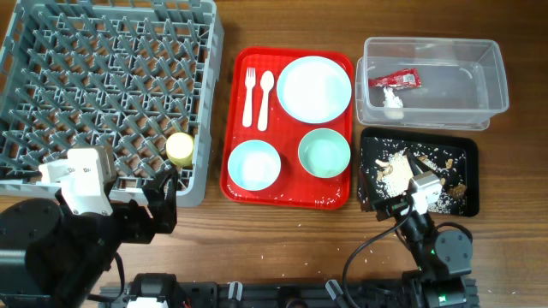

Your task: Sort waste into correct bins and load items into the dishwasher rack

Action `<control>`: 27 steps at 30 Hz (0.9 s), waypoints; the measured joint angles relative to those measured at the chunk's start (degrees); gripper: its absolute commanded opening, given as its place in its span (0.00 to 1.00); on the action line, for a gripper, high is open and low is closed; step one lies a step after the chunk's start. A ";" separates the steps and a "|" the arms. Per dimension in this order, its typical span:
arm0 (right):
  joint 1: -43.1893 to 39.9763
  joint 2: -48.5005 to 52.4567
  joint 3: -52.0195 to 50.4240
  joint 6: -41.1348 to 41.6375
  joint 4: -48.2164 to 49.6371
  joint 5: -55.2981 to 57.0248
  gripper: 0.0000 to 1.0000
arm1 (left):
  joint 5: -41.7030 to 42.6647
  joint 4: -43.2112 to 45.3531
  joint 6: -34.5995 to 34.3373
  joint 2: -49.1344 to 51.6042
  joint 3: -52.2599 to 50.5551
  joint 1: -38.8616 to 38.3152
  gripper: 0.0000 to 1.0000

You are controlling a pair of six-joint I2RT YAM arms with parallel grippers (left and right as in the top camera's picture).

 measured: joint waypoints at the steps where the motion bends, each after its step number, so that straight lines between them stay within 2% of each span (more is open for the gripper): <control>1: 0.00 0.00 -0.28 -0.02 0.17 0.00 1.00 | 0.00 0.00 0.00 0.00 0.00 0.00 1.00; 16: 0.00 0.00 -0.31 -0.02 0.35 0.00 1.00 | 0.24 0.39 -0.02 0.00 0.00 0.00 1.00; 19: 0.00 0.00 -0.31 -0.02 0.35 0.00 1.00 | 3.65 1.75 -0.50 0.00 -0.07 0.00 1.00; 21: 0.00 0.00 -0.31 -0.02 0.37 0.00 1.00 | 7.74 7.52 -1.64 0.17 -0.07 0.00 0.99; 23: 0.00 -0.04 -0.31 -0.02 0.37 0.00 1.00 | 12.15 8.61 -3.10 2.32 0.04 -0.33 1.00; 24: 0.00 -0.04 -0.31 -0.02 0.35 0.00 1.00 | 12.22 5.29 -4.02 5.42 0.63 -1.53 1.00; 27: 0.00 -0.07 -0.31 -0.02 0.37 0.00 1.00 | 9.62 0.39 -5.55 22.53 0.57 -7.72 1.00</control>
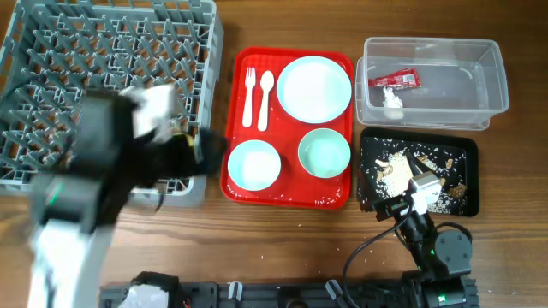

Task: Sort waste into correct bins and load items into the dishwasher rack
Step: 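Grasp the white fork with the left gripper and drop it in the rack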

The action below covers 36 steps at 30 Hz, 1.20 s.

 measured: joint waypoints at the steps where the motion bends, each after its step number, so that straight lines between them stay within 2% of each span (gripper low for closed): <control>1: 0.00 -0.04 0.00 0.00 -0.02 0.00 1.00 | 0.04 0.28 -0.15 5.99 -0.22 -2.08 1.00; 3: 0.00 -0.09 0.00 0.00 -0.02 0.00 1.00 | 0.50 3.52 -0.37 14.86 -0.52 -5.18 1.00; 5: -0.09 -0.11 0.00 0.00 -0.02 -0.02 1.00 | -0.59 9.38 -0.57 21.40 -0.52 -7.69 0.95; 8: -0.09 -0.20 0.00 0.00 0.00 0.00 1.00 | -8.96 20.70 -1.03 30.95 -0.52 -11.02 0.91; 11: -0.09 -0.24 -0.02 0.00 0.00 0.00 1.00 | -16.87 29.81 -1.09 40.48 -0.52 -12.20 0.76; 14: -0.09 -0.24 -0.04 0.00 0.00 -0.02 1.00 | -21.29 37.48 -1.16 48.19 -0.59 -12.09 0.69; 20: -0.09 -0.24 -0.04 0.00 0.00 0.00 1.00 | -24.20 50.56 -1.20 57.05 -0.50 -12.09 0.51; 22: -0.09 -0.24 -0.04 0.00 0.00 0.00 1.00 | -25.20 51.54 -1.22 57.59 -0.17 -12.09 0.44; 25: -0.09 -0.24 -0.04 0.00 0.00 0.00 1.00 | -26.84 51.56 -0.98 58.66 -0.04 -12.04 0.46; 26: -0.09 -0.24 -0.04 0.00 0.00 0.00 1.00 | -27.47 51.39 -1.01 58.66 -0.04 -12.04 0.41; 28: -0.09 -0.24 -0.04 0.00 0.00 0.00 1.00 | -28.72 51.10 -0.96 58.66 -0.04 -12.04 0.22; 32: -0.09 -0.24 -0.04 0.00 0.00 0.00 1.00 | -29.77 50.97 -1.03 58.82 -0.04 -12.04 0.09; 36: -0.09 -0.24 -0.04 0.00 0.00 0.00 1.00 | -29.05 50.88 -1.01 58.58 -0.02 -12.02 0.10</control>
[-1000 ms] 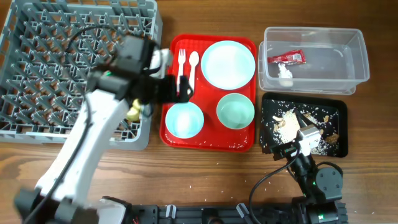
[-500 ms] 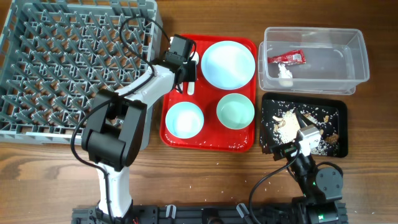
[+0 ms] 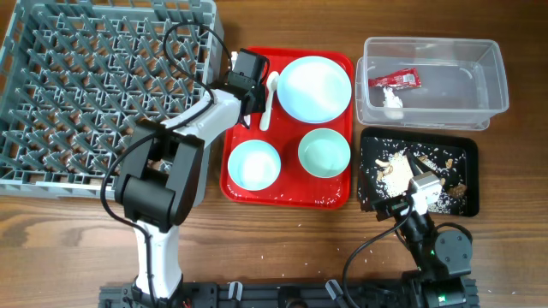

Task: Sort waste into correct bins and load items into the dishwasher rack
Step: 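Grasp the white fork with the left gripper and drop it in the rack, then grasp the white spoon with the left gripper and drop it in the rack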

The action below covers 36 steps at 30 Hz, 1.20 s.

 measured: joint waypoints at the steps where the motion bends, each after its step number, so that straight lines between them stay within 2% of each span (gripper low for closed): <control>1: 0.00 0.00 0.00 0.00 0.00 0.00 1.00 | 0.59 -0.83 -0.02 -0.33 0.00 -0.02 0.10; 5: 0.00 0.00 0.00 0.00 0.00 0.00 1.00 | 1.66 -2.80 -0.02 -2.71 -0.11 -0.02 0.07; 9: 0.00 0.00 0.00 0.00 0.00 0.00 1.00 | 1.73 -6.40 -0.02 -8.04 -0.11 -0.02 0.08; 15: 0.00 0.00 0.00 0.00 0.00 0.00 1.00 | 1.25 -12.94 1.53 -20.50 -0.17 0.04 0.04; 20: 0.00 0.00 0.00 0.00 0.00 0.00 1.00 | 1.11 -15.23 1.79 -22.56 -0.17 -0.79 0.04; 22: 0.00 0.00 0.00 0.00 0.02 0.00 1.00 | -4.00 -19.96 3.06 -23.02 -0.31 -0.55 0.04; 26: 0.00 0.00 0.00 0.00 0.00 0.00 1.00 | -14.40 -22.95 12.15 -25.00 -0.33 4.57 0.04; 30: 0.00 0.00 0.00 0.00 0.00 0.00 1.00 | -13.14 -22.10 13.90 -25.00 -0.33 9.14 0.05; 31: 0.00 0.00 0.00 0.00 0.00 0.00 1.00 | -11.30 -22.05 14.12 -25.00 -0.33 10.54 0.14; 34: 0.00 0.00 0.00 0.00 0.00 0.00 1.00 | -5.77 -21.64 14.27 -24.81 -0.33 13.27 0.24; 35: 0.00 0.00 0.00 0.00 0.00 0.00 1.00 | -4.07 -21.59 14.27 -24.79 -0.33 13.46 0.35; 36: 0.00 0.00 0.00 0.00 0.00 0.00 1.00 | -2.51 -21.44 14.29 -24.79 -0.33 13.46 0.35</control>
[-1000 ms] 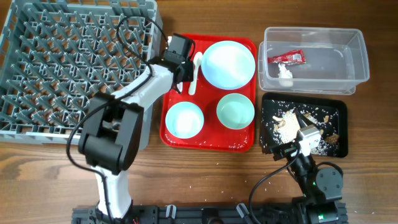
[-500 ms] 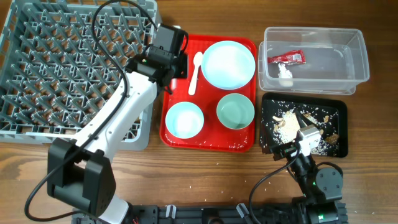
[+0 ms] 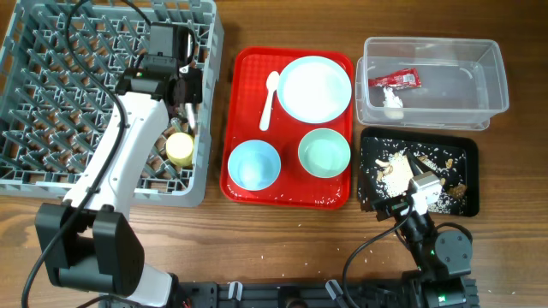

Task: Sort waste into correct bins and load items into the dishwasher rack
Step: 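Grasp the white spoon with the left gripper and drop it in the rack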

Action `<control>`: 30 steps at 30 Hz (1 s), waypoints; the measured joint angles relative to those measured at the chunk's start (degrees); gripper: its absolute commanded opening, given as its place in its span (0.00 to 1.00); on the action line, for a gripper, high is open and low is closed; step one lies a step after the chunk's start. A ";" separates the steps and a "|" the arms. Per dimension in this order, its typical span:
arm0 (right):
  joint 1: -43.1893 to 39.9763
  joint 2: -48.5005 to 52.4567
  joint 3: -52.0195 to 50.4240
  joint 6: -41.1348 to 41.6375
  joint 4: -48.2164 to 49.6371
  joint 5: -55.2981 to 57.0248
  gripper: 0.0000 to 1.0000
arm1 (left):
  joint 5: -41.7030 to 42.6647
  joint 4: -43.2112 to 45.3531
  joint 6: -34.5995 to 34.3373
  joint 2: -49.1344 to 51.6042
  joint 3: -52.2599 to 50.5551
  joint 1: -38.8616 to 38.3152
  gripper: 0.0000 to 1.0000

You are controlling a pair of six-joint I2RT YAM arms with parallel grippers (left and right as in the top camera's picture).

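Note:
My left gripper (image 3: pixel 187 101) hangs over the right side of the grey dishwasher rack (image 3: pixel 51 51), shut on a white fork of which only a pale sliver shows under the fingers. A yellow cup (image 3: pixel 179 148) sits in the rack just below it. On the red tray (image 3: pixel 289 199) lie a white spoon (image 3: pixel 269 92), a pale plate (image 3: pixel 314 88), a blue bowl (image 3: pixel 253 164) and a green bowl (image 3: pixel 324 152). My right gripper (image 3: pixel 392 208) rests low at the black tray's near left corner; its jaws are not readable.
A clear plastic bin (image 3: pixel 497 85) at the back right holds a red sauce packet (image 3: pixel 395 81) and a white scrap. The black tray (image 3: pixel 469 154) in front of it carries food crumbs (image 3: pixel 392 168). Cables trail along the table's front edge.
The left gripper was at the fork on the red tray; now it is over the rack's right side and the fork is gone from the tray. The right arm has not moved.
At first the left arm sat low at the rack's front corner, fork and spoon side by side on the tray. Then it was blurred over the rack's right edge, then at the fork on the tray. Now it is over the rack with only the spoon left behind.

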 measured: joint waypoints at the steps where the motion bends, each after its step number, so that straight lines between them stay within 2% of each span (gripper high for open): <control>1: 0.00 0.00 0.00 0.00 0.00 0.00 1.00 | 1.81 0.00 -0.11 0.00 0.00 -0.02 0.42; 2: 0.00 0.00 0.00 0.00 0.00 0.00 1.00 | 2.80 -0.15 -0.04 0.00 0.00 -0.02 0.47; 5: 0.00 0.00 0.00 0.00 0.00 0.00 0.99 | 7.06 -0.81 -0.11 0.00 0.00 -0.02 0.43; 6: 0.00 0.00 0.00 0.00 0.00 0.00 1.00 | 10.78 -1.14 -0.85 0.00 0.00 -0.02 0.43; 9: 0.00 0.00 0.00 0.00 0.00 -0.02 1.00 | 21.77 1.25 -4.55 0.00 -0.68 -3.13 0.49; 10: 0.00 0.00 0.00 0.00 0.00 0.00 1.00 | 22.23 3.37 -5.33 0.35 -1.27 -5.73 0.52; 13: 0.00 0.00 0.00 0.00 -0.02 0.00 1.00 | 19.63 11.72 -6.38 7.56 -1.53 -13.29 0.52; 15: 0.00 0.00 0.00 0.00 0.00 0.00 1.00 | 18.21 15.15 -6.60 14.21 -1.79 -16.15 0.47; 19: 0.00 0.00 0.00 0.00 0.00 0.00 1.00 | 16.74 17.29 -7.32 20.61 -2.12 -16.76 0.41; 25: 0.00 0.00 0.00 0.00 0.00 0.00 1.00 | 13.70 22.53 -8.13 22.99 -2.08 -16.76 0.41; 27: 0.00 0.00 0.00 0.00 0.00 0.00 1.00 | 12.11 24.90 -8.09 23.71 -1.97 -16.76 0.35; 28: 0.00 0.00 0.00 0.00 0.00 0.00 1.00 | 11.61 25.86 -8.22 24.02 -1.95 -16.76 0.25; 30: 0.00 0.00 0.00 0.00 0.00 0.00 1.00 | 10.54 26.62 -8.79 24.44 -1.84 -16.76 0.16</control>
